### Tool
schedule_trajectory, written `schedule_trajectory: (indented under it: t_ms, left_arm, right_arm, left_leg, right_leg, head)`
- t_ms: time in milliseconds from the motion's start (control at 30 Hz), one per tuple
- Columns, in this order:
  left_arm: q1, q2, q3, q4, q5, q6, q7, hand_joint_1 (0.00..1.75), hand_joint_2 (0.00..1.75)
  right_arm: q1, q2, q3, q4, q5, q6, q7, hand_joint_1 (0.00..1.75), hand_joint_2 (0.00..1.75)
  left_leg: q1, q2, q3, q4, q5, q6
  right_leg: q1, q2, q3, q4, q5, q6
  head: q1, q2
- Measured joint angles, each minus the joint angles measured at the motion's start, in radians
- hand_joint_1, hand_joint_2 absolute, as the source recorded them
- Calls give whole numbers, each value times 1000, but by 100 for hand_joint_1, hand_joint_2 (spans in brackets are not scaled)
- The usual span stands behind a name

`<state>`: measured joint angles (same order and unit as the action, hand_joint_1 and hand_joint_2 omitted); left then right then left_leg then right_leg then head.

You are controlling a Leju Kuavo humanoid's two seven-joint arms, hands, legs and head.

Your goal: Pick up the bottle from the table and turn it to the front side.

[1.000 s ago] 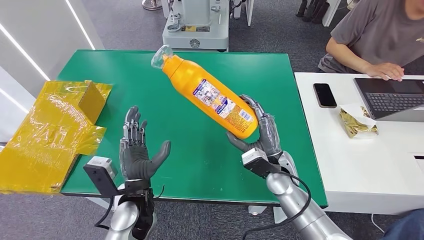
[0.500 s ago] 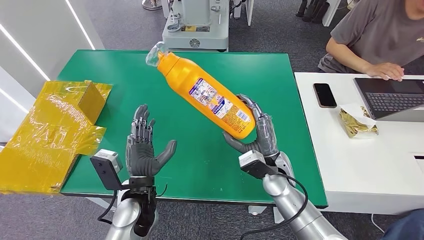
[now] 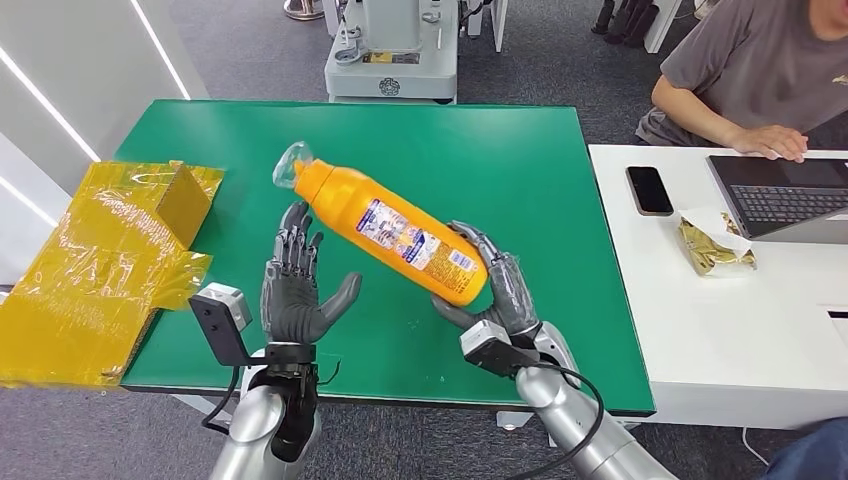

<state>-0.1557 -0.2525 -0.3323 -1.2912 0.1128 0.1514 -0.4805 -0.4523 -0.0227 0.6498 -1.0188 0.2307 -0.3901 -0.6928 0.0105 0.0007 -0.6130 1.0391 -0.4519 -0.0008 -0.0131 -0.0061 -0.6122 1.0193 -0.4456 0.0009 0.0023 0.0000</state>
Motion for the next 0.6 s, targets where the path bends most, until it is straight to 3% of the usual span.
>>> schedule_trajectory:
  t_ms: [600]
  left_arm:
    - [-45, -16, 0, 68, 24, -13, -7, 0, 175]
  right_arm:
    - [-36, 33, 43, 129, -27, 28, 1, 175, 175]
  left_leg:
    - [0, 0, 0, 0, 0, 0]
  right_leg:
    - [0, 0, 0, 0, 0, 0]
  head:
    - [0, 0]
